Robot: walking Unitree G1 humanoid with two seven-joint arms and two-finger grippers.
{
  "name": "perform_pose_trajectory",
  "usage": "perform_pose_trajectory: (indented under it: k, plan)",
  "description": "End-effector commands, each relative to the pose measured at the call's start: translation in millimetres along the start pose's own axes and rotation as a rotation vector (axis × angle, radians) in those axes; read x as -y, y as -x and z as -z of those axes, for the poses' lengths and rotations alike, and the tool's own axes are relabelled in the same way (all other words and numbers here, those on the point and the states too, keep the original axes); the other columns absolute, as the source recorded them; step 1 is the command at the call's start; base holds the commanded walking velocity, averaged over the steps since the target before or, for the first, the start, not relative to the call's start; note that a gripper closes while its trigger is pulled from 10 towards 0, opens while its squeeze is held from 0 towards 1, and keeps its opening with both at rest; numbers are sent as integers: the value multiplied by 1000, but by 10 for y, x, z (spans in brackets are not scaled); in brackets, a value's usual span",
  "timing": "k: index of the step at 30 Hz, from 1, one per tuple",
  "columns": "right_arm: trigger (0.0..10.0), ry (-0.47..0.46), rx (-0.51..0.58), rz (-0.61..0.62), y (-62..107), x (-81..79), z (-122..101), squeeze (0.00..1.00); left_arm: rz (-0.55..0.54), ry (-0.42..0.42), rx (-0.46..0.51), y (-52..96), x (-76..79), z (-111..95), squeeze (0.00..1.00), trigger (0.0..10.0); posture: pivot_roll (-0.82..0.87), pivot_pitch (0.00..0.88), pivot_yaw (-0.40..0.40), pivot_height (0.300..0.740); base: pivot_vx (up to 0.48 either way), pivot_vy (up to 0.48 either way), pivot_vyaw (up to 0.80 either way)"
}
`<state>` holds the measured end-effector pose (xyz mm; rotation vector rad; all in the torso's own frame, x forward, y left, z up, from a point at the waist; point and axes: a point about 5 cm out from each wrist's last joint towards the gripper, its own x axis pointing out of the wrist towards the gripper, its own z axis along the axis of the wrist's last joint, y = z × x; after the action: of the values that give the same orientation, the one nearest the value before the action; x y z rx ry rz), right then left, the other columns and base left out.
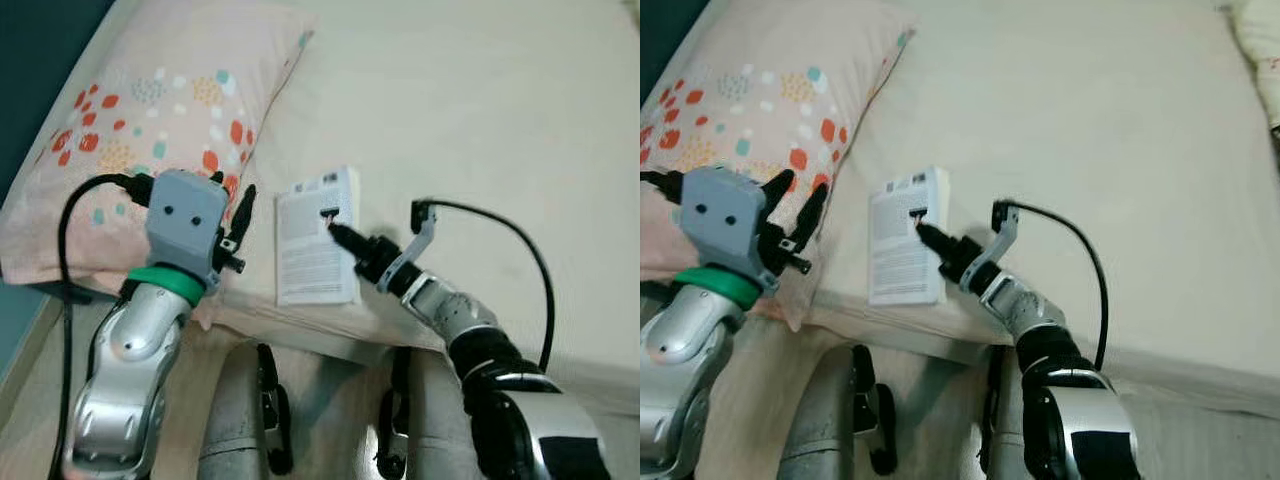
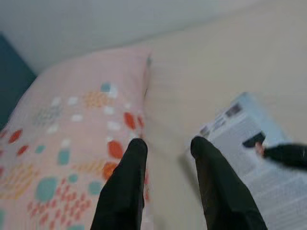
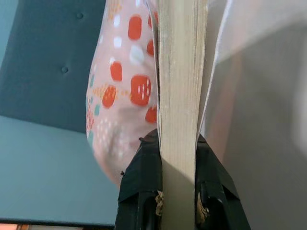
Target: Clean up the room
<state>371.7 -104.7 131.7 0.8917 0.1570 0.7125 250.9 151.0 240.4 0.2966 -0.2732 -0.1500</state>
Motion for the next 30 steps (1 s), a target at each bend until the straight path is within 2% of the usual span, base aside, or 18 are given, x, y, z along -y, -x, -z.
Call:
perform_pose_trajectory:
  k: [1, 7, 11, 18, 19, 20, 21, 22, 30]
  plan:
    - [10000, -30, 68, 14, -23, 6, -13, 0, -5, -8, -26, 83, -32, -7, 0, 10000, 288, 377, 118, 599, 0, 0, 0]
    - [10000, -69, 105, 44, -52, 13, -16, 0, -1, -13, -39, 129, -45, -51, 0, 10000, 317, 389, 133, 599, 0, 0, 0]
    - [10000, -108, 79, 137, -116, 25, 167, 0, 15, -19, -54, 169, -49, -104, 0, 10000, 336, 400, 152, 599, 0, 0, 0]
    - [10000, -136, 127, 202, -148, 31, 197, 0, 26, -18, -69, 184, -40, -125, 0, 10000, 340, 401, 157, 599, 0, 0, 0]
    - [10000, -130, 132, 219, -144, 42, 197, 43, 26, -16, -72, 182, -38, -127, 0, 10000, 338, 400, 156, 599, 0, 0, 0]
    - [10000, -130, 132, 219, -144, 42, 197, 43, 26, -16, -72, 182, -38, -127, 0, 10000, 338, 400, 156, 599, 0, 0, 0]
    - [10000, -123, 131, 226, -139, 48, 193, 973, 26, -14, -73, 181, -34, -126, 0, 10000, 335, 399, 154, 599, 0, 0, 0]
    - [10000, -118, 130, 231, -133, 55, 188, 1000, 27, -13, -74, 179, -29, -122, 0, 10000, 331, 397, 153, 599, 0, 0, 0]
    - [10000, -64, 121, 295, -36, 156, 152, 1000, 36, 20, -68, 89, 52, -108, 0, 10000, 262, 360, 120, 599, 0, 0, 0]
